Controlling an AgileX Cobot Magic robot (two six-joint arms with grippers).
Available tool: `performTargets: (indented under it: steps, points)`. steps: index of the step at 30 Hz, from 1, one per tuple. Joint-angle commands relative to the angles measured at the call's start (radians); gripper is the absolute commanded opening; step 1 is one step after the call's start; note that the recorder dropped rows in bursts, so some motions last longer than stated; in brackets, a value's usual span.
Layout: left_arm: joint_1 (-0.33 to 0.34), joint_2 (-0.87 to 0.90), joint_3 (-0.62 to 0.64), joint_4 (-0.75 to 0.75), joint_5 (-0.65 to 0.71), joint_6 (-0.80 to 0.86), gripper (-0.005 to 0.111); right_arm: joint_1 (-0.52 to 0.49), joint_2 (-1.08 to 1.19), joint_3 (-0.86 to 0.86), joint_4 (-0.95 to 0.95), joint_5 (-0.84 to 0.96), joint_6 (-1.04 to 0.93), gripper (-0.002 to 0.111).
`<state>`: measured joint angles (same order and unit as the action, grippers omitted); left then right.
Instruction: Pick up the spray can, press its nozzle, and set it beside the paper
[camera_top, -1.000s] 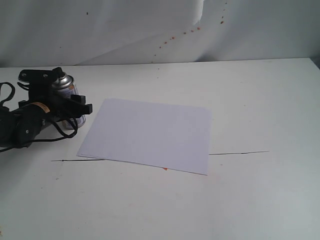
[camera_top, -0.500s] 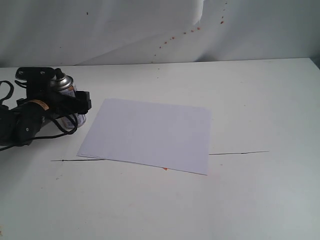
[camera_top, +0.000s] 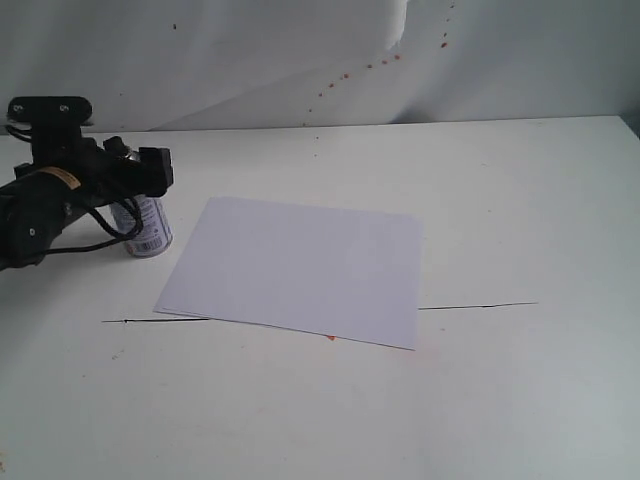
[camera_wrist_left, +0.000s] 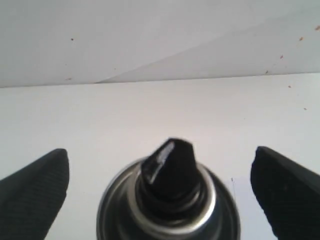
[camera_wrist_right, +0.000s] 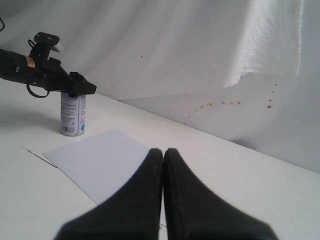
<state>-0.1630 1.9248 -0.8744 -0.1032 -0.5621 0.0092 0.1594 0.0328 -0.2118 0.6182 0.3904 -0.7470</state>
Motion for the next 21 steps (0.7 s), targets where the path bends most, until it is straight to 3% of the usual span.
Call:
performTargets:
  steps: [1, 10, 17, 21]
  points:
    - [0.001, -0.071, -0.005, -0.011, 0.042, 0.021, 0.092, 0.003, -0.004, 0.006, 0.003, 0.003, 0.001, 0.000]
    - [0.001, -0.230, -0.005, -0.011, 0.055, 0.021, 0.092, 0.003, -0.004, 0.006, 0.003, 0.003, 0.001, 0.000]
    - [0.001, -0.358, -0.005, -0.011, 0.189, 0.025, 0.090, 0.003, -0.004, 0.006, 0.003, 0.003, 0.001, 0.000]
    - [0.001, -0.424, -0.005, -0.011, 0.267, 0.025, 0.081, 0.003, -0.004, 0.006, 0.003, 0.003, 0.001, 0.000]
